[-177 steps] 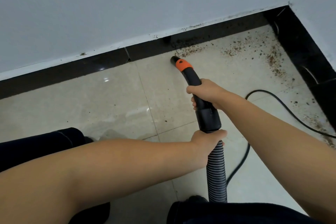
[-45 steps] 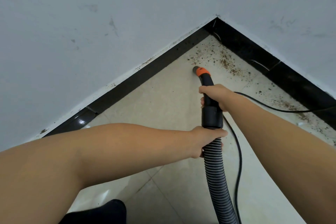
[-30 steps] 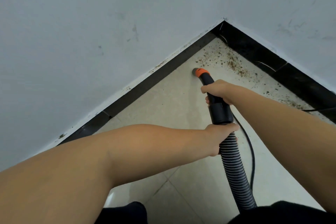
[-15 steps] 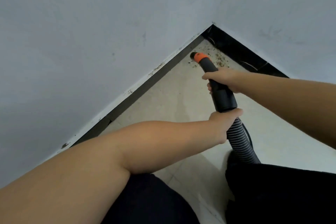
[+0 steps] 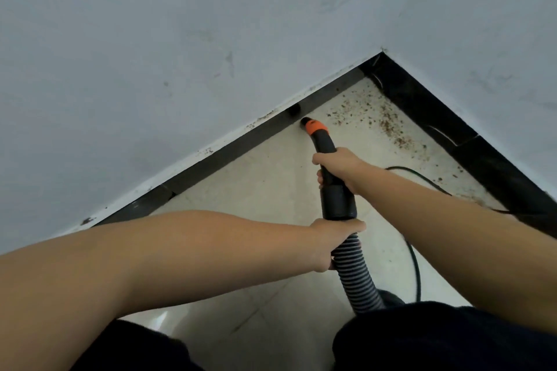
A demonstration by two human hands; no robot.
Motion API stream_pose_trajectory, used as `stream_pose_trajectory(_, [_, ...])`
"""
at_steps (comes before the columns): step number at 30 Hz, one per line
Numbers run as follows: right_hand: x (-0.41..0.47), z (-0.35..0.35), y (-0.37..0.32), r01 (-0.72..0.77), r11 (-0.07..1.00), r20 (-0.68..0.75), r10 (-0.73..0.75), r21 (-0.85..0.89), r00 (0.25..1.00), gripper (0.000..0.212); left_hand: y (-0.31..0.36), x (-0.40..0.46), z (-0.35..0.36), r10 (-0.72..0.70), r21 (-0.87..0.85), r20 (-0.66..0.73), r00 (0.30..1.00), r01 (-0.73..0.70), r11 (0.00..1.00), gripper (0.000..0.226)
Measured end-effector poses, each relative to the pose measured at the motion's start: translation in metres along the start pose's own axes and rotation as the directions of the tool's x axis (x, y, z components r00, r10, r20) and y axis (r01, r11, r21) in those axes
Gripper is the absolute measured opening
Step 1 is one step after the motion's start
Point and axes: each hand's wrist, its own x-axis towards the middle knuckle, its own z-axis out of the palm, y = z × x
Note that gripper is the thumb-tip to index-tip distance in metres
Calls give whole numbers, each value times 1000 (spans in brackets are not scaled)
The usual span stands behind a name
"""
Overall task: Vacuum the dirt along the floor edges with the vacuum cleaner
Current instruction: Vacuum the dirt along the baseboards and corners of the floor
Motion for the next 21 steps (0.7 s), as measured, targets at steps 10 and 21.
stream_pose_trajectory(10, [39,-25,7,80,994,-27,-78,79,997,13,24,32,25,-189,-285,-80,979,159,945,15])
stream_pose_trajectory(21, [91,-111,-11,90,994,-64,-87,59,994,17,78,98,83,-78,-282,-187,979,22,959,14])
